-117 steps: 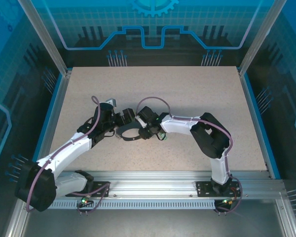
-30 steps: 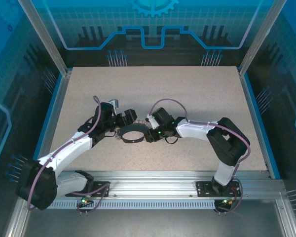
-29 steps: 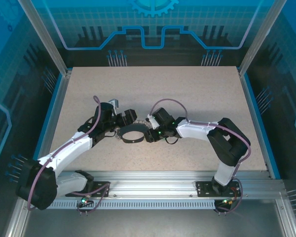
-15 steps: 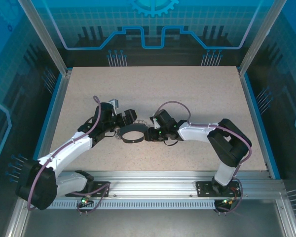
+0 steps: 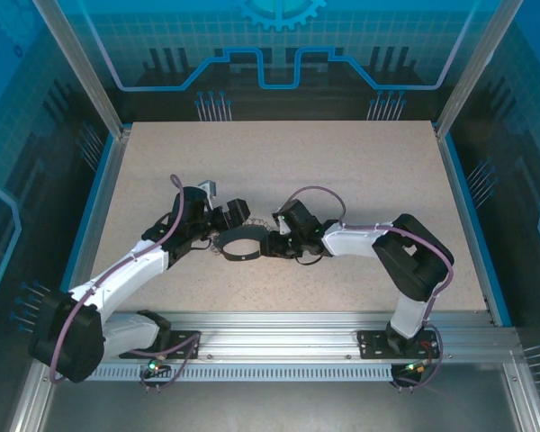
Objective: Put the keys on the keyring
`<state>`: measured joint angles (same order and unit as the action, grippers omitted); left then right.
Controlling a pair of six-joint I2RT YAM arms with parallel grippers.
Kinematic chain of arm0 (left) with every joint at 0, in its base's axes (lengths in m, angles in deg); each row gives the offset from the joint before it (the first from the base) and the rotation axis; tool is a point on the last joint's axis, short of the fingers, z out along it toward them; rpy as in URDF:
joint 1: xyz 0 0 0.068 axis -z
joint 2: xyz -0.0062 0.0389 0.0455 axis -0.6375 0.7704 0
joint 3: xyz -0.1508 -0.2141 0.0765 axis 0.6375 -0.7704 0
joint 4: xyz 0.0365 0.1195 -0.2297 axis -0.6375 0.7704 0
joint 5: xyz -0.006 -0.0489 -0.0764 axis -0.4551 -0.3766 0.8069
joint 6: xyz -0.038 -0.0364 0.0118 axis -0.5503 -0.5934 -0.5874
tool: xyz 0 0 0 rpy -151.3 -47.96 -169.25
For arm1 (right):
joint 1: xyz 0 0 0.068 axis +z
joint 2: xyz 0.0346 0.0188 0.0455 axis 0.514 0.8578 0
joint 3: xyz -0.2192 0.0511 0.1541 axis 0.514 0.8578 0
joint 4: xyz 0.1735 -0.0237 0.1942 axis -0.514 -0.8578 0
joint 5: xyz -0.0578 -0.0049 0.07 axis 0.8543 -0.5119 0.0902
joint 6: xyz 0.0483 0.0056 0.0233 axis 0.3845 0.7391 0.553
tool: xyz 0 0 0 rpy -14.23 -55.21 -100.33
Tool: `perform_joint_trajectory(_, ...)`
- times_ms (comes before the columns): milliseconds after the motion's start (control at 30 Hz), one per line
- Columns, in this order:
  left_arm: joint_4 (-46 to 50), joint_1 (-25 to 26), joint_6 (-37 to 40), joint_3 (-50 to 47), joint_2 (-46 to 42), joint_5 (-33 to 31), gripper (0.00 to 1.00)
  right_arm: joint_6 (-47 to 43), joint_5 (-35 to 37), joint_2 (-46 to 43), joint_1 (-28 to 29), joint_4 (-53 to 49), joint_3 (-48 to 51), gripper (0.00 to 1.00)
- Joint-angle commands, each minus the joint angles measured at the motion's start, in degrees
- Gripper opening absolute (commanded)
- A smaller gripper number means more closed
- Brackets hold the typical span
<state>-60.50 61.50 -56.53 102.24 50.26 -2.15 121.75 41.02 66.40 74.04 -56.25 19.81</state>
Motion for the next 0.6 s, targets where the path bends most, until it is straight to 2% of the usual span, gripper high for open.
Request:
perform_joint_trajectory(0,-1.5,-0.3,0.0,0.3,-0.1,0.6,0.99,0.9,-0.8,1.8,0.4,0.9,-0.9,0.35)
perform_joint_trajectory(367,-1.5,-0.3,0.1,0.0,-0.1,0.5,0.99,0.2,-0.3,3.6,-0.3,-0.3,-3.2,0.35)
perform_joint_trajectory(567,-1.6,-0.3,0.3,0.1,0.1,0.5,0.99,-0.4,0.2,4.1,-1.0,-1.3,-4.1,0.29)
